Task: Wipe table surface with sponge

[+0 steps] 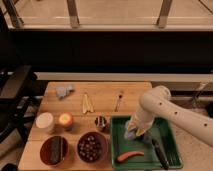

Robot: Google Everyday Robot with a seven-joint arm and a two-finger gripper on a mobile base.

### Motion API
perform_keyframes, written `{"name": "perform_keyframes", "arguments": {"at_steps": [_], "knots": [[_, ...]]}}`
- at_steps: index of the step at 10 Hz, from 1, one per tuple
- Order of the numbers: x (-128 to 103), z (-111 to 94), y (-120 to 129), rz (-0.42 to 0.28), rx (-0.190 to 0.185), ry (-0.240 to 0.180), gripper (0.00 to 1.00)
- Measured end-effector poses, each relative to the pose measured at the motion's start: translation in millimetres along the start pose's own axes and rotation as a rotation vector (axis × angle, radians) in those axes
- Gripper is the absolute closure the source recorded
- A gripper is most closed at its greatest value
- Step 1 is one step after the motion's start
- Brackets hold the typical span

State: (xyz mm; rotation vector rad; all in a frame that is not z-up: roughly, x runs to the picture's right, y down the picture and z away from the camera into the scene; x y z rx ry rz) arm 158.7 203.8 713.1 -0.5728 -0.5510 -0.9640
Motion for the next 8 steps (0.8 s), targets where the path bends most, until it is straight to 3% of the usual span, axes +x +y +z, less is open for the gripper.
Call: {"name": "perform_keyframes", "arguments": {"at_steps": [2,5,8], "knots": [[7.0,-54.5,-12.1,-0.007,0.016,0.065,1.0],[40.9,-106.7,-23.1,0.0,0.065,0.119,1.0],[79.9,-114.3,-34.1,-0.022,0.134,0.109,1.0]]}}
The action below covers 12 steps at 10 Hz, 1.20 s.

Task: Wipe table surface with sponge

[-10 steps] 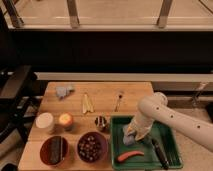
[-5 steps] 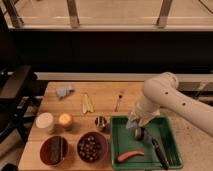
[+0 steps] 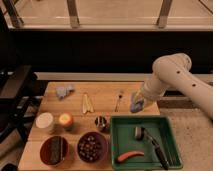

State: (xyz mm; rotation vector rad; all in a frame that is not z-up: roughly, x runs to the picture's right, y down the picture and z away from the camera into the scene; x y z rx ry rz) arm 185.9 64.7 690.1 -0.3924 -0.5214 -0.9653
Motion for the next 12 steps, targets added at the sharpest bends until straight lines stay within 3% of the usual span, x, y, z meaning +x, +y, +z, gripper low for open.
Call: {"name": "perform_keyframes", "arguments": {"at_steps": [3,8,11,12], "knots": [[42.2,28.5,-11.1,-0.01,0.051,-0.028,1.0],[45.4,31.7,-10.5,-0.008,0.051,-0.025,1.0],[68.3,51.8,-11.3,-0.009,0.064,0.088,1.0],[75.2,59.7,-15.1,-0.012,0.07,0.097,1.0]]}}
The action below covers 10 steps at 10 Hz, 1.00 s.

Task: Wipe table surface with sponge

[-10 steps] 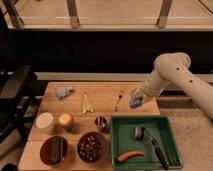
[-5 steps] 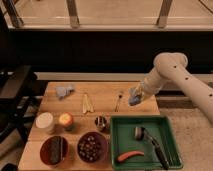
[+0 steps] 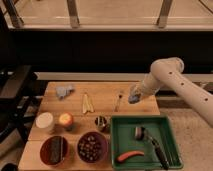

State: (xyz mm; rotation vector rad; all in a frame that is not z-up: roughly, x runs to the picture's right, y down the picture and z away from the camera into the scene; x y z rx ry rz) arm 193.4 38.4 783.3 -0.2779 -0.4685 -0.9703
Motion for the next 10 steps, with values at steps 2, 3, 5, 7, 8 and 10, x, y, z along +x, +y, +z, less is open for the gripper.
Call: {"name": "perform_keyframes", "arguments": {"at_steps": [2,3,5,7,8,10], "knots": [[14.0,18.7,2.4,-0.008,0.001,-0.003,1.0],[17.0,27.5,3.1,-0.01,-0.006,-0.011,1.0],[24.1,45.7,9.2,0.002,-0.014,-0.03,1.0],[30.9,67.3,18.3,0.021,-0.01,-0.05,1.0],[33.8,76.6,20.9,0.025,-0.004,-0.061,1.0],[36.7,93.0,21.6,0.043,0.008,-0.099,1.0]]}}
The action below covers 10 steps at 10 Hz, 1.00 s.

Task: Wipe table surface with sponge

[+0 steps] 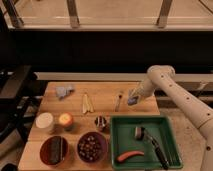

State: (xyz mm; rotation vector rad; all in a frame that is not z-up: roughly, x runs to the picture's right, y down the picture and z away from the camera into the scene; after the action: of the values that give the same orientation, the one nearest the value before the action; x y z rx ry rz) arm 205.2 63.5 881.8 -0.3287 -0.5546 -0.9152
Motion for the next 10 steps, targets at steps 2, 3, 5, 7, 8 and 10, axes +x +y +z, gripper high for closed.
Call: {"name": "perform_keyframes", "arguments": {"at_steps": [2,3,5,7,8,10], "knots": [[0.6,0.6,0.7,0.003,0.001,-0.004,1.0],[0.8,0.6,2.1,0.005,0.0,-0.003,1.0],[-1.3,1.9,1.7,-0.012,-0.02,0.006,1.0],[-7.7,13.5,-1.7,-0.038,-0.039,0.022,1.0],[-11.1,17.7,-2.1,-0.052,-0.026,0.012,1.0],[-16.3,24.9,-5.2,-0.069,-0.018,-0.009,1.0]]}}
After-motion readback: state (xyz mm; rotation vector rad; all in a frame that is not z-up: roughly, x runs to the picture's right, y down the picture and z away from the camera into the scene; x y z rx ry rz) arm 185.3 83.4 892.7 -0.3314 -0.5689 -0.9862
